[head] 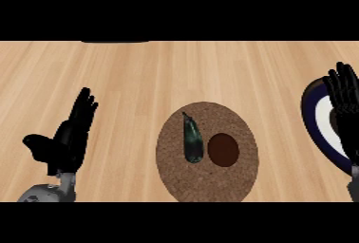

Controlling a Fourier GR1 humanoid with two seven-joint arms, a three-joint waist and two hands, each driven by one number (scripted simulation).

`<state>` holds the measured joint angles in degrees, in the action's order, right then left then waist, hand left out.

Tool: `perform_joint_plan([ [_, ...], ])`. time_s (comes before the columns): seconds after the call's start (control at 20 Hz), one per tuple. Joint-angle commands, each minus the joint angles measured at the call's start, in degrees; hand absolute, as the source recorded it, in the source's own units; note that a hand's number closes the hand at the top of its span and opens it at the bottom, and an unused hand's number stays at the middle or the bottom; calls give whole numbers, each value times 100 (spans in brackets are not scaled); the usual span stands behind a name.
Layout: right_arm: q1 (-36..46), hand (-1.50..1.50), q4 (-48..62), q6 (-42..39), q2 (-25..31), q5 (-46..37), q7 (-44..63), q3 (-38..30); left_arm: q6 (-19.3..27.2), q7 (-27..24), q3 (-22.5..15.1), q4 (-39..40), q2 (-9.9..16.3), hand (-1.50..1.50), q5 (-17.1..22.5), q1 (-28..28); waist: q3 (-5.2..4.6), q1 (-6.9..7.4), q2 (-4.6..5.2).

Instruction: Pick the eggplant from the placemat and place it in the plate

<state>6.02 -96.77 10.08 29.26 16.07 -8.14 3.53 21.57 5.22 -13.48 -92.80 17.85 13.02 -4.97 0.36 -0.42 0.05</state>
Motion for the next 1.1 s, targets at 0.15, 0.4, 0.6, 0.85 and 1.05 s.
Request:
perform_joint_plan([
  [0.15,1838,150,1327,-277,-146,384,1259,29,-366,505,-141,771,-42,0,146,67,-40,312,85],
  [0.4,2051,150,2251,905,175,-1358,2103,552,-836,690,-437,929,-174,0,434,249,-58,397,115],
  [0.6,2109,-150,2890,1130,-771,-1100,1076,286,-890,196,-372,1163,-290,0,378,724,-35,152,25],
  [0.85,2360,-150,2341,595,-614,-1319,1928,473,-973,489,-181,827,-257,0,350,752,-37,74,-13],
  [1.05,2357,-150,2134,-265,-198,-1452,2485,1027,-1039,266,-29,1373,-331,0,359,490,-47,8,-12],
])
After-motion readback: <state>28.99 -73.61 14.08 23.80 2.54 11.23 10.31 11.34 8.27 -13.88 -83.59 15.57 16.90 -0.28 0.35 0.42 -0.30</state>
